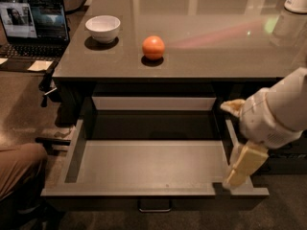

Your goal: Close top drawer

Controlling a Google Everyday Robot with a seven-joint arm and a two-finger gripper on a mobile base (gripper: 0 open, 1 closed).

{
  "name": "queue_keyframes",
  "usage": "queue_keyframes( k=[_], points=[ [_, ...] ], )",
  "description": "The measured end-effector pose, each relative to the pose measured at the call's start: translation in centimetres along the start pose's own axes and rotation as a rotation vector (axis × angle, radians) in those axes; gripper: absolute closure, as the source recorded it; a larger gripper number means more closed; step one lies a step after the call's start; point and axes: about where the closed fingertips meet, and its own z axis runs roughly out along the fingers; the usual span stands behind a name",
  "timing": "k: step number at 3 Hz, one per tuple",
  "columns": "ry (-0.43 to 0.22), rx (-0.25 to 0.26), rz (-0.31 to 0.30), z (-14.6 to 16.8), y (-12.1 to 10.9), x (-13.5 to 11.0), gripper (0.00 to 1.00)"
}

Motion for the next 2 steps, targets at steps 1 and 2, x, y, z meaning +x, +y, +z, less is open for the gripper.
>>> queue_keyframes(
  k=[1, 2],
  points=[
    [-0.003, 0.007, 0.001, 3.3, 1.7, 0.6, 0.0],
    [0.001, 0.02, 0.003, 6.8, 2.2, 1.7, 0.0]
  ],
)
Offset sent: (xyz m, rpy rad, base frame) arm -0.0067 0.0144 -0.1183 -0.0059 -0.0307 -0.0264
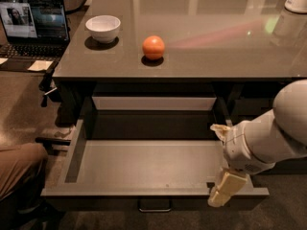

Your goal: Close top drawer

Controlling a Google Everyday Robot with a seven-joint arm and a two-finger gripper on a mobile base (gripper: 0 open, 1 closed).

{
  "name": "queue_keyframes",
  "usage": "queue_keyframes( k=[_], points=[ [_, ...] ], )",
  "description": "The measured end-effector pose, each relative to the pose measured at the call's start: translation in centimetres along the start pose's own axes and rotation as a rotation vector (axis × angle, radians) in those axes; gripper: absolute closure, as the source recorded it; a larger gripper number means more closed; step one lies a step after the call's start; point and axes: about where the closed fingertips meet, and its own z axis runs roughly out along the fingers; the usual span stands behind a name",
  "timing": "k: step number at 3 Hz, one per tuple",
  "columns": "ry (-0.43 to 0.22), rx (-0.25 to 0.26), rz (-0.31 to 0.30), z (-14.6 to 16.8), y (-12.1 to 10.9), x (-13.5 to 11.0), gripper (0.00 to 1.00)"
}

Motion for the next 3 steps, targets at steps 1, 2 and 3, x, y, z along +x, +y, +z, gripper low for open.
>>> queue_keyframes(
  k=[1, 2, 3],
  points=[
    [-0.017, -0.002, -0.006, 3.1, -0.1, 1.4, 0.0],
    [-0.054, -0.018, -0.005, 5.6, 0.0, 2.8, 0.0],
    [-0.076, -0.037, -0.007, 7.3, 0.3, 3.8, 0.0]
  ],
)
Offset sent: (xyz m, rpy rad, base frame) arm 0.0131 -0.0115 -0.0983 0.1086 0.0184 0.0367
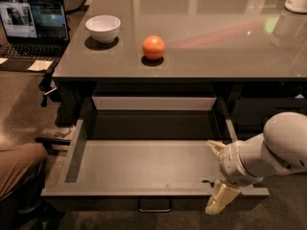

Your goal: Close top drawer

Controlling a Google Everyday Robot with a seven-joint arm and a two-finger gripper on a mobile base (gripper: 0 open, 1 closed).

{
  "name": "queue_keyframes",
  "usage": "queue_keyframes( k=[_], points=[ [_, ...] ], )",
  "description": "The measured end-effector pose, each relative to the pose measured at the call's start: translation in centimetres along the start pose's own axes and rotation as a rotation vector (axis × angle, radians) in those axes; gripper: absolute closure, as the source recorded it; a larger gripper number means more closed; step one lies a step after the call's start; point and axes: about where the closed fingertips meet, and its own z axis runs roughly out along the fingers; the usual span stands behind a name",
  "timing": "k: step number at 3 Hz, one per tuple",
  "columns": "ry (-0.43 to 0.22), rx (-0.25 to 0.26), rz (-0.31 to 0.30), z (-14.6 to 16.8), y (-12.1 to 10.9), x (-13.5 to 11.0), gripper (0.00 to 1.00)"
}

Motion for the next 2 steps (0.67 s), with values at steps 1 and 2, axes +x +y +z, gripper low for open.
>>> queue_keyframes(
  k=[1, 2],
  points=[
    [-0.013, -0.013, -0.001, 1.4, 0.3, 0.7, 0.0],
    [-0.015, -0.018, 0.012, 2.9, 0.2, 1.0, 0.0]
  ],
)
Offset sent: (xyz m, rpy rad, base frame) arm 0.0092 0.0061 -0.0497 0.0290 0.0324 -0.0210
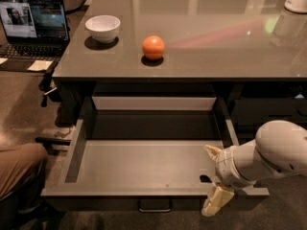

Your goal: Close top drawer

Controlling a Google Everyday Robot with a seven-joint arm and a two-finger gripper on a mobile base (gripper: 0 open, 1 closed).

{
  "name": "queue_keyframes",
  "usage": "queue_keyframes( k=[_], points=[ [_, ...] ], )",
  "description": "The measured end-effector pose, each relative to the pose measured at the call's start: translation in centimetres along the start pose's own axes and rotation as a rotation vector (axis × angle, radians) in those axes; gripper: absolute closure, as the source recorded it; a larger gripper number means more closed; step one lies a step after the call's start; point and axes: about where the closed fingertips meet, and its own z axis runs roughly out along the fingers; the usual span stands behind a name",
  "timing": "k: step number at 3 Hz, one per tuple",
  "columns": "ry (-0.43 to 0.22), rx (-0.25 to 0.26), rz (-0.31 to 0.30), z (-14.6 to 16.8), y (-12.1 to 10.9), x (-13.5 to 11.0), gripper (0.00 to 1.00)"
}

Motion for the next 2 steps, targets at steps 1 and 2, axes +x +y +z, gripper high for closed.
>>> queue_keyframes(
  k=[1, 2],
  points=[
    [0.002, 0.008, 0.018, 1.0, -0.9, 0.0, 0.0],
    [0.009, 0.023, 0.047, 1.4, -2.2, -0.1, 0.18]
  ],
)
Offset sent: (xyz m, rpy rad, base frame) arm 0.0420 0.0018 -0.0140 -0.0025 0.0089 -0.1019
